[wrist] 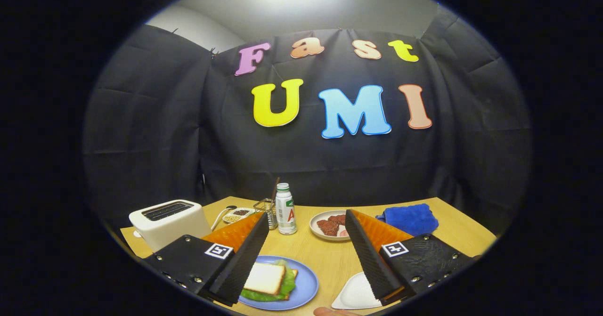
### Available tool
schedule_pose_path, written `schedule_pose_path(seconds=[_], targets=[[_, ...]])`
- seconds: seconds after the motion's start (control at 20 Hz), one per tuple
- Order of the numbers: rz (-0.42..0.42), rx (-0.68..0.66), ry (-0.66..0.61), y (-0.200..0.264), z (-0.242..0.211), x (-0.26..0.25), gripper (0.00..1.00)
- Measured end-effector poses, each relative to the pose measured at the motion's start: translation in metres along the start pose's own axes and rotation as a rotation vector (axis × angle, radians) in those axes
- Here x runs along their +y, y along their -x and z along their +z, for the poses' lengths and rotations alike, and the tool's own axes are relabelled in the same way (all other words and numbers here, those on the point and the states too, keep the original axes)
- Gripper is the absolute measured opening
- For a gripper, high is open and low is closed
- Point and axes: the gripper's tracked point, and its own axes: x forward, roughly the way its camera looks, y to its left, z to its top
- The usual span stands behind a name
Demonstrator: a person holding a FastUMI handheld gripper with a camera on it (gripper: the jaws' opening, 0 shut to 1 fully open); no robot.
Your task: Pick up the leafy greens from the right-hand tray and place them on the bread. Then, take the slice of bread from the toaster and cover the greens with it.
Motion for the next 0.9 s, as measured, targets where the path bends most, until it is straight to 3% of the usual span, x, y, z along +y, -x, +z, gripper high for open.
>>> schedule_pose_path(seconds=[0.25,0.9], targets=[[-0.059,-0.017,0.003,0.015,0.008,-0.060,0.99],[-0.037,-0.029,0.005,0.071,0.005,-0.177,0.99]])
